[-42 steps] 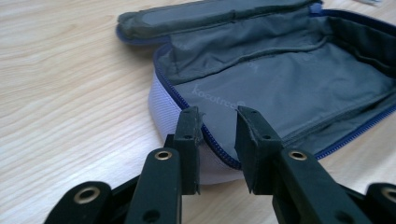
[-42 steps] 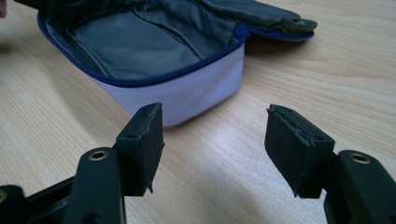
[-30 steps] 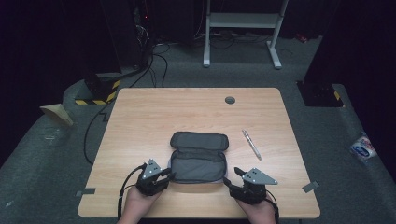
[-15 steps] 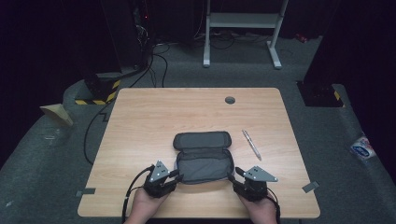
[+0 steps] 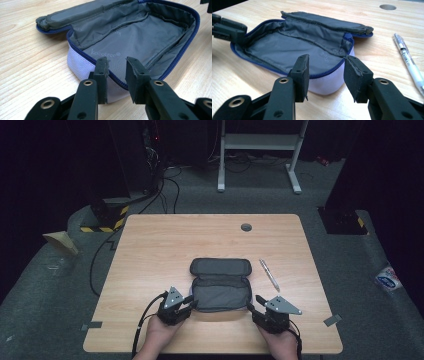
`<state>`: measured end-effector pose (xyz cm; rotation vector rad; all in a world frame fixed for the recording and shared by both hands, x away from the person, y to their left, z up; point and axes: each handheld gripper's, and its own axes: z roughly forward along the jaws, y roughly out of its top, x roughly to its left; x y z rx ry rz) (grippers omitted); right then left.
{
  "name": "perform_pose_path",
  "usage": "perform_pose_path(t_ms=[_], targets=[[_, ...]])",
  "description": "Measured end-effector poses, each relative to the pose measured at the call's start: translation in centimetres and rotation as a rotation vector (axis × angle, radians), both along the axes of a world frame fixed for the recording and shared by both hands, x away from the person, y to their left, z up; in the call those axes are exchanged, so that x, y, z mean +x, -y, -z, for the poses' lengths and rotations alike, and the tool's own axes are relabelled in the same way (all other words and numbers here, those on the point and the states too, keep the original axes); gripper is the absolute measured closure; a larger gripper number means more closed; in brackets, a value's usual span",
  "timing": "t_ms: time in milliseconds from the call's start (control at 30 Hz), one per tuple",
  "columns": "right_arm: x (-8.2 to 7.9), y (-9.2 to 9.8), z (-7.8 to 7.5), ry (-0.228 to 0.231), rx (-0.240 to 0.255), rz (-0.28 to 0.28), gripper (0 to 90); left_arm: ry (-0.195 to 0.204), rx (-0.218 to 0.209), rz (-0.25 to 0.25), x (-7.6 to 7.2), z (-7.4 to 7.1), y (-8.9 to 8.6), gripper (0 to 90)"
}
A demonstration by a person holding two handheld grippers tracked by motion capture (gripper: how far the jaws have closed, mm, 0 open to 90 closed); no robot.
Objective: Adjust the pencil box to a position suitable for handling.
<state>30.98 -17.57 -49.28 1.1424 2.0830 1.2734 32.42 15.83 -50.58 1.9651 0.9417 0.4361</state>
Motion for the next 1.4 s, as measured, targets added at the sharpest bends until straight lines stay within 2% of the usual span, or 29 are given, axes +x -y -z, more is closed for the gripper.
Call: perform_pose_path(t_ms=[267, 567, 733, 933, 1200, 1233, 1367, 1400], targets=[[0.6, -0.4, 0.6, -0.026, -0.014, 0.001, 55.2, 0.009, -0.001, -0.015, 0.1, 0.1, 0.1, 70.0], [0.4, -0.2, 0.3, -0.006, -0.008, 0.0, 54.0, 0.029, -0.007, -0.037, 0.0, -0.1, -0.1, 65.6], [0.2, 0.2, 0.0, 0.003, 0.002, -0.002, 51.5, 0.05, -0.042, -0.057, -0.1, -0.7, -1.1, 64.5], [0.2, 0.5, -0.1, 0.005, 0.001, -0.003, 50.2, 0.06, -0.063, -0.062, -0.4, -1.2, -1.8, 64.1], [0.3, 1.0, 0.0, -0.002, 0.0, 0.012, 49.7, 0.057, -0.046, -0.07, -0.6, -1.1, -2.1, 65.5], [0.4, 1.4, -0.1, 0.002, -0.001, 0.02, 50.1, 0.059, -0.04, -0.077, -0.5, -1.2, -2.6, 68.1], [0.7, 2.3, -0.1, 0.001, -0.006, 0.046, 50.8, 0.055, -0.042, -0.098, -0.5, -1.2, -3.6, 68.0], [0.8, 2.5, -0.1, 0.002, -0.006, 0.056, 50.8, 0.047, -0.044, -0.118, -0.4, -1.1, -4.4, 67.9]])
